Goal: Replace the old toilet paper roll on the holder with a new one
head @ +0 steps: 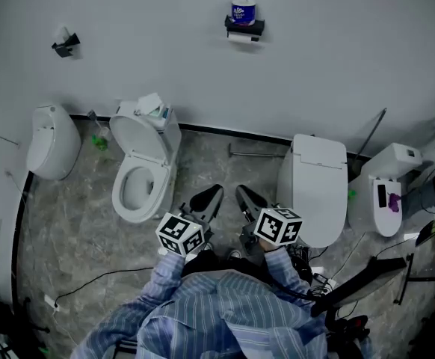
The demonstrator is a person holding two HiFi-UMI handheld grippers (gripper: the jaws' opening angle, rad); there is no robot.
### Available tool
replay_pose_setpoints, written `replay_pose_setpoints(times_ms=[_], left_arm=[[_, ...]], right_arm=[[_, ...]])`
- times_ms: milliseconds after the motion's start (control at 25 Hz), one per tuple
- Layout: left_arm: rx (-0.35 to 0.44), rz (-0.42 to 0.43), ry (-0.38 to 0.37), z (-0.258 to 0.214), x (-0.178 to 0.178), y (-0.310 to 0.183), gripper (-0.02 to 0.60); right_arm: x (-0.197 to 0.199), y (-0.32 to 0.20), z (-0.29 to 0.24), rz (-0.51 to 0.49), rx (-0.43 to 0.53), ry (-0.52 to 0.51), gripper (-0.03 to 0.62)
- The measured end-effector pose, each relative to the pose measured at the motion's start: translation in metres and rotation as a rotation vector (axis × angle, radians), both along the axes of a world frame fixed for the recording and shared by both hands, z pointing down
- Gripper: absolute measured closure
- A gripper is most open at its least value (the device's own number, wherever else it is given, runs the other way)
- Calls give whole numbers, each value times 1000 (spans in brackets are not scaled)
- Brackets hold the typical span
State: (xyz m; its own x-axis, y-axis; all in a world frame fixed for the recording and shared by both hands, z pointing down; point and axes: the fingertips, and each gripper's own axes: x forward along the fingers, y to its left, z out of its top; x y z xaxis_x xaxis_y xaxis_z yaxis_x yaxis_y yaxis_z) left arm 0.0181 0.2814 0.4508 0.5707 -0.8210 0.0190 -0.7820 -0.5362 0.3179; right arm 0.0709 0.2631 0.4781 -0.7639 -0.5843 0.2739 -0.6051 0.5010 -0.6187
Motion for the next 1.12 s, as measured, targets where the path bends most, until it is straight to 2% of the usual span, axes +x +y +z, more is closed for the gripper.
replay_pose_setpoints(times_ms=[240,760,1120], left_arm=[[0,-9,-14,2,-16,-3,561],[-21,13,-7,12,-31,1,561],[-19,35,0,13,-52,-3,561]], right_arm=[[-11,-3,-4,15,3,-65,572],[-28,3,5,13,-20,-72,572],[-50,1,10,23,-22,-37,572]])
